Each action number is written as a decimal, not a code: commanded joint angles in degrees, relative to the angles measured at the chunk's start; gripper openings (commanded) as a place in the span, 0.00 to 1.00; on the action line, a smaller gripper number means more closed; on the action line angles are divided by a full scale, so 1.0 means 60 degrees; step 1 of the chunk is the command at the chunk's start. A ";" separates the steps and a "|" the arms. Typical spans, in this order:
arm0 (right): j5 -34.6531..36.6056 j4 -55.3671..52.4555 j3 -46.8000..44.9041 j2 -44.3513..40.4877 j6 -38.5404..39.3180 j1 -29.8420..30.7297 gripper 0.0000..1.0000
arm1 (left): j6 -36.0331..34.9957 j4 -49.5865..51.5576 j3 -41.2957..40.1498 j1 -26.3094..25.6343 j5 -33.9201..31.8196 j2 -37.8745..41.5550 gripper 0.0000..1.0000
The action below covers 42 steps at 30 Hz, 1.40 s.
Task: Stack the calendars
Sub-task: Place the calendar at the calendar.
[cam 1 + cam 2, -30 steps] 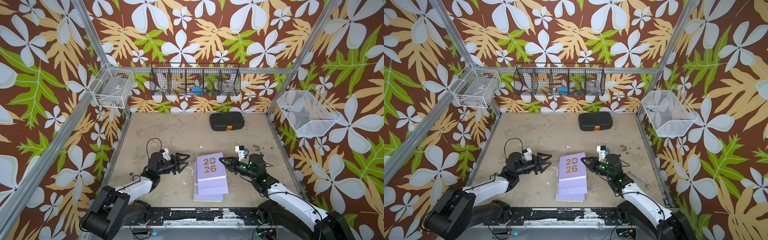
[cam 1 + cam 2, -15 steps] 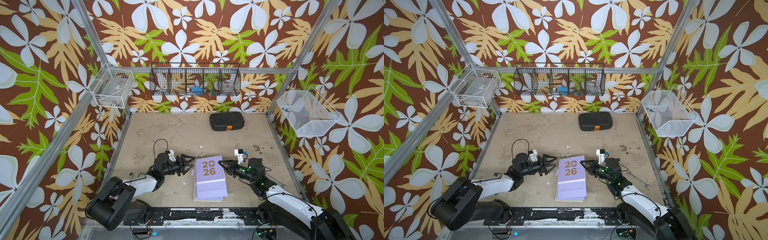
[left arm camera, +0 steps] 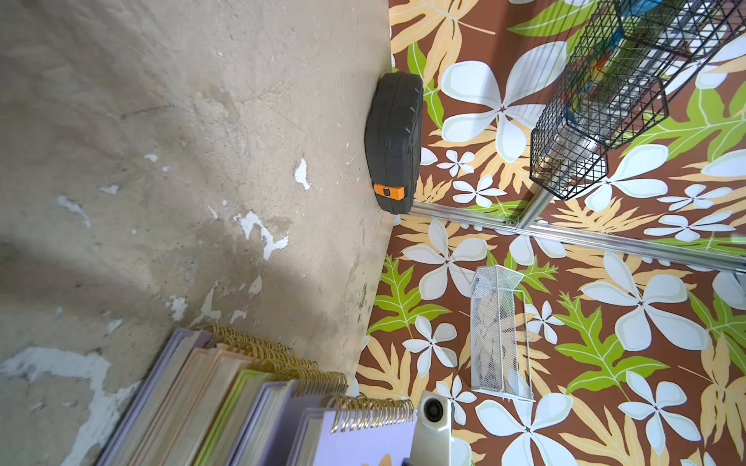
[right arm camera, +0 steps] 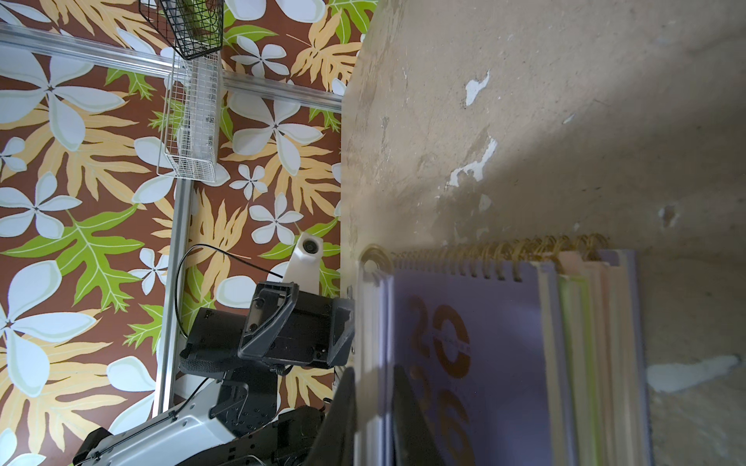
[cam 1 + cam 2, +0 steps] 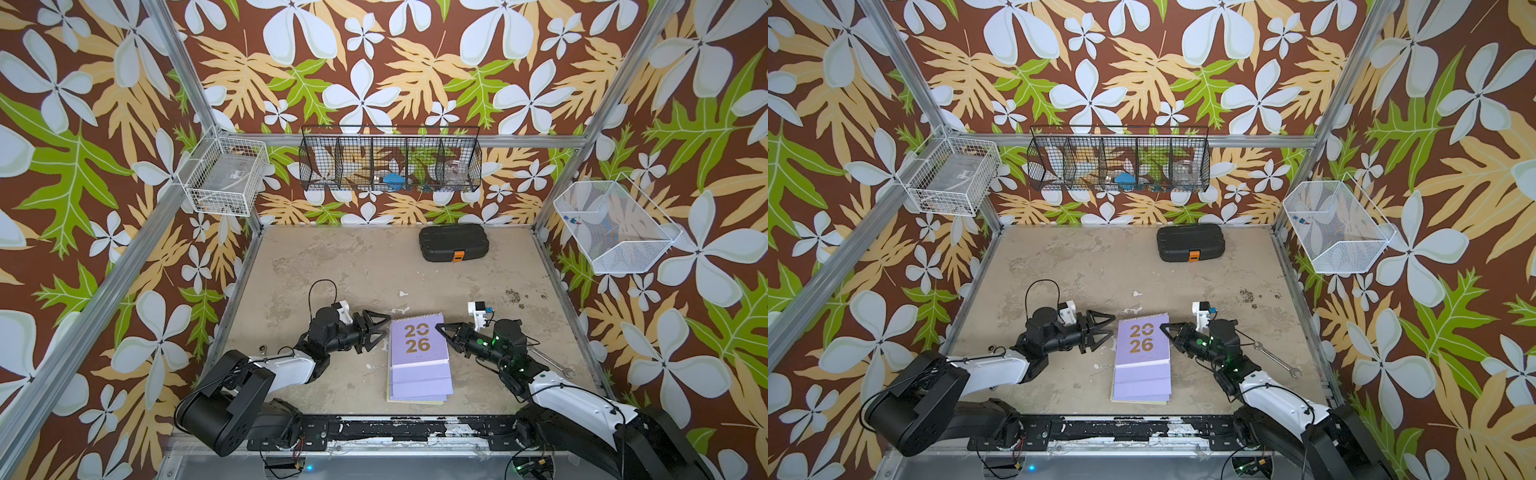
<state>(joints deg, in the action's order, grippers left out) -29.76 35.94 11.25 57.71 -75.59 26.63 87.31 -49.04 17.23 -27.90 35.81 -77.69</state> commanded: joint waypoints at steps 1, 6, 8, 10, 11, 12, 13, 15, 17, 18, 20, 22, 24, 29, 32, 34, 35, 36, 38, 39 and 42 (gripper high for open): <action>0.0008 0.0826 -0.0025 0.0076 -0.0089 0.0000 0.13 | -0.0078 -0.0221 0.0001 -0.0008 -0.0080 -0.0059 0.64; -0.0006 0.1259 -0.0146 0.0362 -0.0223 0.0032 0.13 | -0.0123 -0.0214 -0.0044 -0.0023 -0.0065 -0.0173 0.64; 0.0019 0.1246 -0.0146 0.0414 -0.0188 0.0044 0.13 | -0.0137 -0.0236 -0.0036 -0.0023 -0.0064 -0.0195 0.64; 0.0064 0.1231 -0.0173 0.0452 -0.0135 0.0056 0.14 | -0.0166 -0.0228 -0.0052 -0.0037 -0.0065 -0.0205 0.64; 0.0067 0.1242 -0.0189 0.0480 -0.0132 0.0058 0.14 | -0.0166 -0.0219 -0.0052 -0.0037 -0.0065 -0.0206 0.64; 0.0059 0.1280 -0.0211 0.0527 -0.0132 0.0058 0.14 | -0.0174 -0.0216 -0.0067 -0.0037 -0.0065 -0.0219 0.64; 0.0063 0.1321 -0.0232 0.0582 -0.0136 0.0071 0.14 | -0.0182 -0.0214 -0.0063 -0.0037 -0.0066 -0.0221 0.64; 0.0080 0.1348 -0.0248 0.0671 -0.0126 0.0099 0.15 | -0.0181 -0.0209 -0.0066 -0.0037 -0.0080 -0.0257 0.64; 0.0144 0.1322 -0.0248 0.0694 -0.0083 0.0131 0.16 | -0.0196 -0.0235 -0.0058 -0.0052 -0.0080 -0.0290 0.64; 0.0182 0.1266 -0.0248 0.0705 -0.0039 0.0145 0.17 | -0.0196 -0.0236 -0.0044 -0.0052 -0.0080 -0.0307 0.64; 0.0254 0.1170 -0.0252 0.0708 0.0019 0.0159 0.19 | -0.0196 -0.0237 -0.0031 -0.0067 -0.0080 -0.0345 0.64; 0.0328 0.1092 -0.0285 0.0694 0.0038 0.0161 0.20 | -0.0196 -0.0265 -0.0009 -0.0081 -0.0080 -0.0381 0.64; 0.0409 0.0969 -0.0296 0.0666 0.0073 0.0174 0.22 | -0.0196 -0.0265 -0.0001 -0.0095 -0.0095 -0.0411 0.64; 0.0620 0.0670 -0.0378 0.0565 0.0126 0.0175 0.23 | -0.0183 -0.0320 0.0058 -0.0111 -0.0109 -0.0506 0.64; 0.0724 0.0494 -0.0394 0.0534 0.0137 0.0175 0.24 | -0.0181 -0.0323 0.0087 -0.0140 -0.0109 -0.0543 0.64; 0.0851 0.0399 -0.0436 0.0479 0.0095 0.0189 0.24 | -0.0167 -0.0332 0.0119 -0.0140 -0.0117 -0.0572 0.64; 0.0919 0.0362 -0.0459 0.0440 0.0070 0.0190 0.23 | -0.0161 -0.0327 0.0130 -0.0154 -0.0124 -0.0586 0.64; 0.1008 0.0247 -0.0457 0.0390 0.0038 0.0212 0.23 | -0.0152 -0.0338 0.0143 -0.0155 -0.0124 -0.0598 0.64; 0.1128 0.0160 -0.0473 0.0314 0.0030 0.0234 0.23 | -0.0152 -0.0330 0.0174 -0.0155 -0.0124 -0.0629 0.64; 0.1158 0.0119 -0.0469 0.0298 0.0034 0.0245 0.22 | -0.0152 -0.0330 0.0200 -0.0162 -0.0124 -0.0645 0.64; 0.1151 0.0103 -0.0453 0.0384 0.0054 0.0263 0.22 | -0.0152 -0.0333 0.0261 -0.0180 -0.0124 -0.0703 0.64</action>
<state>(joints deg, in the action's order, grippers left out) -23.99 36.34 8.36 59.83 -75.59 28.14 86.87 -49.87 18.37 -28.80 34.98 -81.65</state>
